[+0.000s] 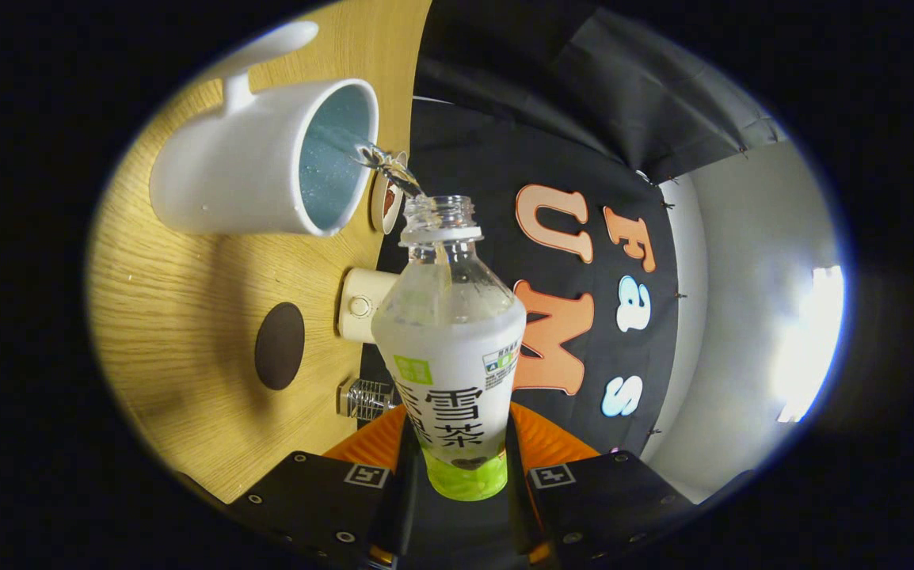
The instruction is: Take the bottle from table, then pour the juice into the cup, finally place the bottle on the coaster
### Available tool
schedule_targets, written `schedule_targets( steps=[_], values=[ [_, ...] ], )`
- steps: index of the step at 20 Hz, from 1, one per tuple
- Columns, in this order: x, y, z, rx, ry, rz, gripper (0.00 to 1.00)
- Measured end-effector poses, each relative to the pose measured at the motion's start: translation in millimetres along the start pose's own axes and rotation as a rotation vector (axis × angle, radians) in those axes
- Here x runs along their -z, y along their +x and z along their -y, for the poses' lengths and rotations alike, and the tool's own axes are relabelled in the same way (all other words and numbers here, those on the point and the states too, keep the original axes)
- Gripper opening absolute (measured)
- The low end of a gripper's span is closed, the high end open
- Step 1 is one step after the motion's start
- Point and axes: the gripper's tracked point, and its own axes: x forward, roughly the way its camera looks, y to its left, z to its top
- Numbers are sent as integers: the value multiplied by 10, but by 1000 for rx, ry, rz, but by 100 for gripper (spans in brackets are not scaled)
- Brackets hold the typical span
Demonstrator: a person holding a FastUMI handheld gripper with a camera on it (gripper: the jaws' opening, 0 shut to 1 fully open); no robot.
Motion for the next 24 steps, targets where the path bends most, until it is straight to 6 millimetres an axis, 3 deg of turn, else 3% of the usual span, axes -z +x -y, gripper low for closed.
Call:
schedule_targets(
  steps=[24],
  values=[
    [-20,84,349,58,-172,77,50]
  ],
)
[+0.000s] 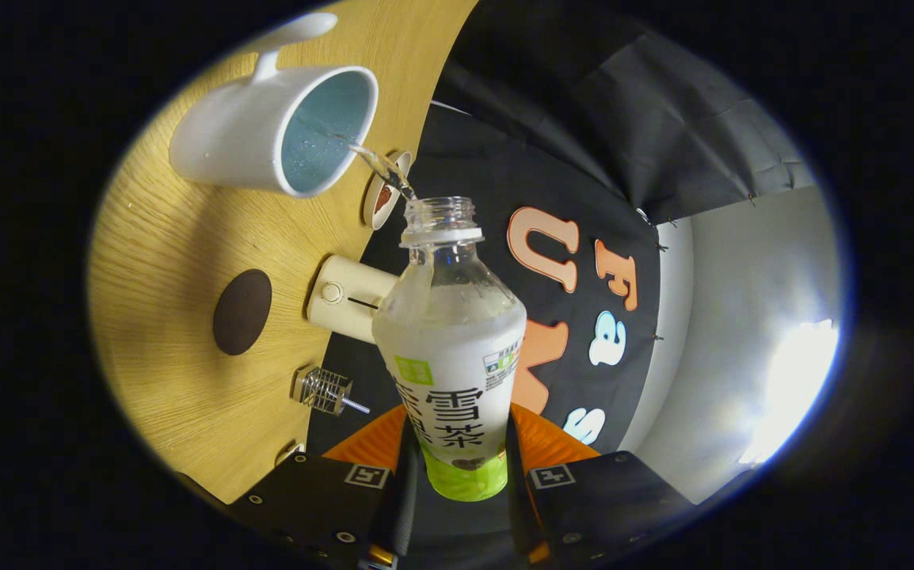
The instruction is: Take the bottle from table, then pour the juice into the cup, finally place the bottle on the coaster
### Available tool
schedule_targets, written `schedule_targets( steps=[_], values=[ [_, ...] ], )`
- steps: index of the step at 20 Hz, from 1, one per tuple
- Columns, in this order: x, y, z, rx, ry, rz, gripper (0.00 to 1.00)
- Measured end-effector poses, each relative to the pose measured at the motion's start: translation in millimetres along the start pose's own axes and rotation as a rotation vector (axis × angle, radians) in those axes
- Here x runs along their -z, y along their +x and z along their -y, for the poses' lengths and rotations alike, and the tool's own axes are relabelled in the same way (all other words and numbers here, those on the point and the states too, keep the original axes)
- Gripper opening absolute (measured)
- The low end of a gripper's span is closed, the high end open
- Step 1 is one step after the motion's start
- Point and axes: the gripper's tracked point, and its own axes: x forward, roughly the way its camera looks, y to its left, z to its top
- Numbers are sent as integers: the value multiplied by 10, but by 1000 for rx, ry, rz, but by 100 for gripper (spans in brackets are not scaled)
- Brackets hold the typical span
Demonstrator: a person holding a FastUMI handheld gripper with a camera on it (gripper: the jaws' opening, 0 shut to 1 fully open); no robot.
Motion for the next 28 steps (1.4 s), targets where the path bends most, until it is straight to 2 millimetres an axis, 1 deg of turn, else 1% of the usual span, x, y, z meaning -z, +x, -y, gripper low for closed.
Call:
schedule_targets(
  steps=[8,12,14,16,20,28],
  values=[
    [-74,-16,11,-6,-55,32,50],
    [-109,52,4,-6,-93,47,49],
    [-128,38,15,4,-127,58,49],
    [-220,19,21,6,-146,78,49],
    [-274,18,5,3,-160,100,49],
    [-326,40,82,5,-195,130,49]
  ],
)
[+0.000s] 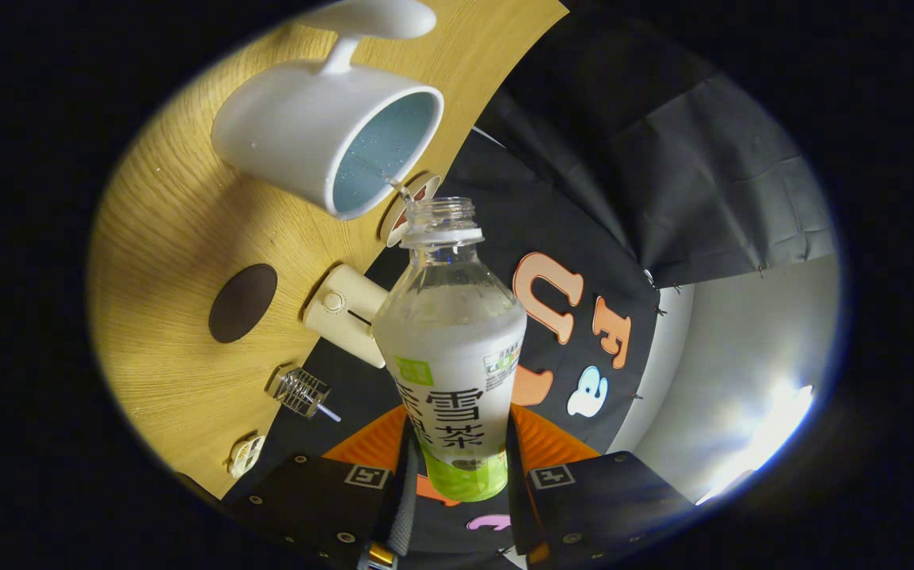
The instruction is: Take the bottle from table, then pour the juice into the cup, finally place the bottle on the coaster
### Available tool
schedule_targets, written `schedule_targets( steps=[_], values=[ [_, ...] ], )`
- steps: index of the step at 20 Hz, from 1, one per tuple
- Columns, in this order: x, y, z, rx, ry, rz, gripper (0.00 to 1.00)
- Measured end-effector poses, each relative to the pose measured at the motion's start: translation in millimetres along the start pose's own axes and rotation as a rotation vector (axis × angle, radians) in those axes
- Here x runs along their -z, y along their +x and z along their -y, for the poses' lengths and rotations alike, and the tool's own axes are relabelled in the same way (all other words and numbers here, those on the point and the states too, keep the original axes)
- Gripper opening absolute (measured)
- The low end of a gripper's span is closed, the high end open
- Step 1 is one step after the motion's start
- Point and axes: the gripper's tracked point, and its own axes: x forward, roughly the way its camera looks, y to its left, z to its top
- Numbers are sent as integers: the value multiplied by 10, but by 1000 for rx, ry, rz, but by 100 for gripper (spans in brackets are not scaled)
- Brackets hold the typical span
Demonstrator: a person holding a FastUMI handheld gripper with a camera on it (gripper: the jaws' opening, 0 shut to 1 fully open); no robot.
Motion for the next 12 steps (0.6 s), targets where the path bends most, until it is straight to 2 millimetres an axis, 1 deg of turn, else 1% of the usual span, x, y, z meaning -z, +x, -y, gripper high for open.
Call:
schedule_targets(
  steps=[6,10,11,12],
  values=[
    [-18,16,-9,-16,13,2,50],
    [-42,-6,-210,-75,102,-21,54],
    [-79,-9,-177,-61,133,-22,54],
    [-94,-11,-220,-81,168,-28,54]
  ],
)
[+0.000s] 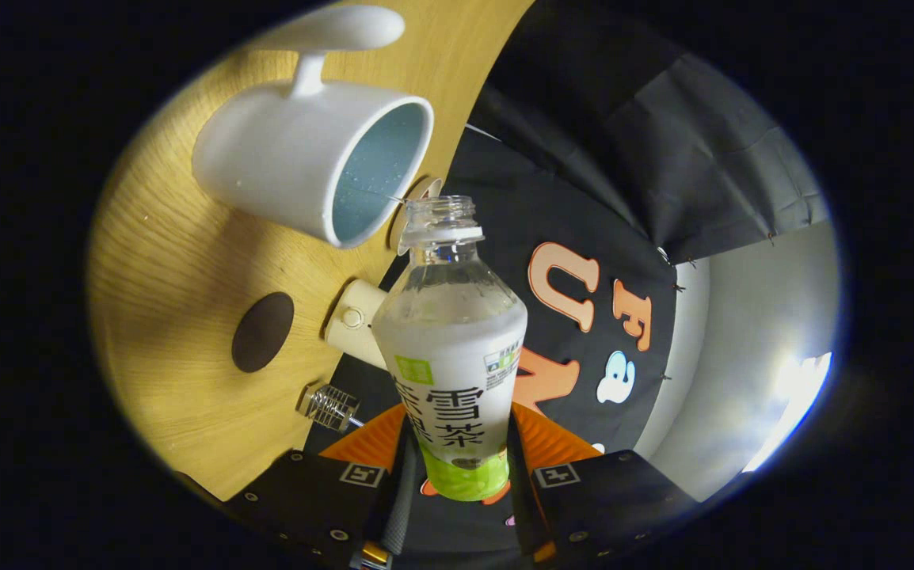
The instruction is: Take the bottle from table, then pour the juice into the cup, finally place the bottle on the coaster
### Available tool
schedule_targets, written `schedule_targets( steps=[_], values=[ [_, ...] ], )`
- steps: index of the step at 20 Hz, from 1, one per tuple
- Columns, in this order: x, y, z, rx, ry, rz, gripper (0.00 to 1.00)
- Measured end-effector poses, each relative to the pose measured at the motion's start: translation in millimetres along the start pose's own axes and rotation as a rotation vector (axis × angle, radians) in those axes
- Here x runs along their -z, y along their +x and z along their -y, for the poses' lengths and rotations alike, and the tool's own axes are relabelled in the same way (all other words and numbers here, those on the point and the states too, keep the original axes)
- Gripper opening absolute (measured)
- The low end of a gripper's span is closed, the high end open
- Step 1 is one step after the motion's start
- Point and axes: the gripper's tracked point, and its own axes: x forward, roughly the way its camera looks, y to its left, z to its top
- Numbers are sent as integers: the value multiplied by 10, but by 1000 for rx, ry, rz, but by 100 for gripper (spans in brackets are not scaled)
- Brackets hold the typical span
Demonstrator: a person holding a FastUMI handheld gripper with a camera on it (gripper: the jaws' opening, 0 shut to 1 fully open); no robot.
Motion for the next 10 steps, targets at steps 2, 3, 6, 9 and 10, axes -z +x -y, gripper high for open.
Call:
schedule_targets(
  steps=[2,3,6,9,10],
  values=[
    [-11,-4,-113,-35,66,-10,54],
    [-9,6,-144,-46,98,-16,54],
    [38,6,-283,-90,235,-45,54],
    [104,-43,-424,-133,376,-80,54],
    [113,-67,-448,-144,420,-88,54]
  ],
)
